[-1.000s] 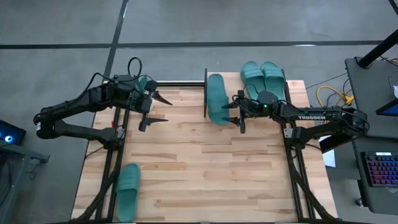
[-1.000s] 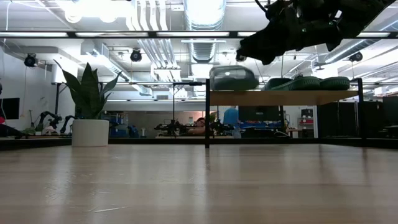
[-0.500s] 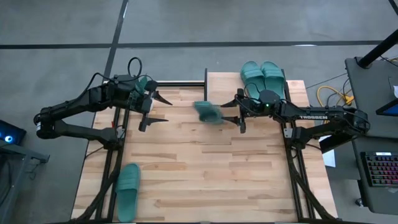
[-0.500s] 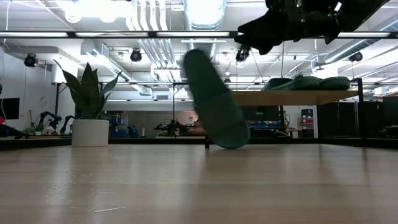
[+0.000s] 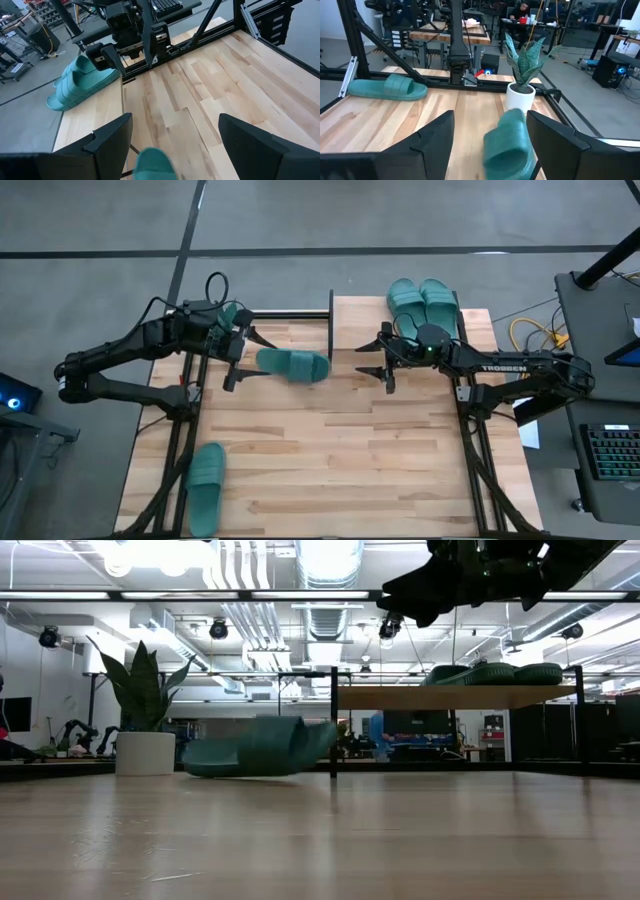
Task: Pick and place slides into the shelf
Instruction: Put the top green slipper on the shelf
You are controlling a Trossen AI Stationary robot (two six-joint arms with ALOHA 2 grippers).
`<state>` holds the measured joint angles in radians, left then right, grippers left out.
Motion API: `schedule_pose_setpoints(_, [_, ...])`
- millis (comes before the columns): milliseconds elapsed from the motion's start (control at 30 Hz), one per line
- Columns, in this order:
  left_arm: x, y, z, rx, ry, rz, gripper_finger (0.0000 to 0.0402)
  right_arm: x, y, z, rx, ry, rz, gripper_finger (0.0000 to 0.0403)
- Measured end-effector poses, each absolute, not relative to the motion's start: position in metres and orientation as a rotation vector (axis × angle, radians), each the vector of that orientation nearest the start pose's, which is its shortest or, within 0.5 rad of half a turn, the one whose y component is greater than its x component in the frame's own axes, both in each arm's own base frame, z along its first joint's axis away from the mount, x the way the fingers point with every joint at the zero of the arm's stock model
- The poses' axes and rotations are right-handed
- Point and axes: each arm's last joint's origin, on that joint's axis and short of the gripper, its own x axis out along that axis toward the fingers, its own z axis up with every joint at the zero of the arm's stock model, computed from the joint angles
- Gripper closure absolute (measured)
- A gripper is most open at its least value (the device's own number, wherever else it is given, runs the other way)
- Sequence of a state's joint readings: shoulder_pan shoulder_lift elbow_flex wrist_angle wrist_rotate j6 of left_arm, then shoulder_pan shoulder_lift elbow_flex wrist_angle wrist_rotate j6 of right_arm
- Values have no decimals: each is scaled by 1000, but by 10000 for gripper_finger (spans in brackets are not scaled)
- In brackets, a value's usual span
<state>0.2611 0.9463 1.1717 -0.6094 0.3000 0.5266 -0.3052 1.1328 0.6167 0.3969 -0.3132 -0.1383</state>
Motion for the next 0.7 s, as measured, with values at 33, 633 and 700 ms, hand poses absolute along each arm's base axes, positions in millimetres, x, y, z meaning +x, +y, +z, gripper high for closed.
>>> schedule_pose_setpoints(33, [176, 38, 395, 414, 349, -134, 123, 237, -65, 262, -102, 113, 16, 165])
schedule_pose_setpoints(633, [176, 38, 395, 390, 351, -130, 123, 236, -65, 259, -92, 143, 19, 165])
schedule_pose_setpoints(700, [176, 38, 395, 390, 352, -130, 123, 236, -65, 259, -91, 145, 19, 165])
